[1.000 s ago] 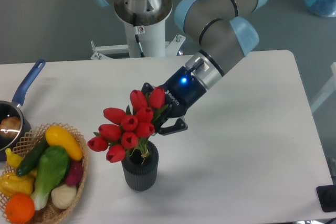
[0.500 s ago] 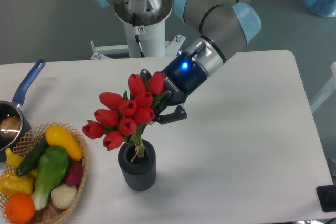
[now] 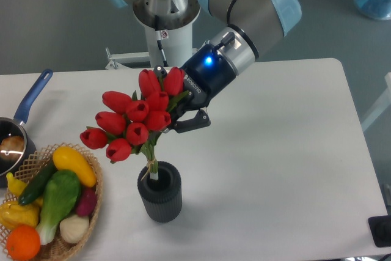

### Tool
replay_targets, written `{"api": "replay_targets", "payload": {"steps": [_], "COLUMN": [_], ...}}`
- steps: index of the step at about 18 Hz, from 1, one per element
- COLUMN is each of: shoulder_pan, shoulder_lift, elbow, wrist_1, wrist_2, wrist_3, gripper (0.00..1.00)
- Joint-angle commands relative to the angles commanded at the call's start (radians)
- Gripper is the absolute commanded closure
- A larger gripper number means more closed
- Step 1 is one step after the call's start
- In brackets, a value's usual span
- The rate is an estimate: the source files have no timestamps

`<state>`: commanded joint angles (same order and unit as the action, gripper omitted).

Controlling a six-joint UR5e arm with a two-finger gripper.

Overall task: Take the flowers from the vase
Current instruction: 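Lift the tulip bunch up out of the grey vase, then carry the held tulips up and away from the vase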

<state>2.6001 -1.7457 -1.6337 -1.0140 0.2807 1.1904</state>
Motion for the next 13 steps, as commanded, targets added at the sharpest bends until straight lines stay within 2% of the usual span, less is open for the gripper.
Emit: {"api": "replay_targets", "payload": {"steps": [7,13], "shoulder_pan": [0.038,0.156], "shoulder_lift": [0.008,0.02], "elbow": [0.035,0.069], "wrist_1": [-0.002,-0.003], "wrist_2": [0.002,0.069], "wrist_3": [-0.054,-0.107], "gripper": [0.68,0.68]}}
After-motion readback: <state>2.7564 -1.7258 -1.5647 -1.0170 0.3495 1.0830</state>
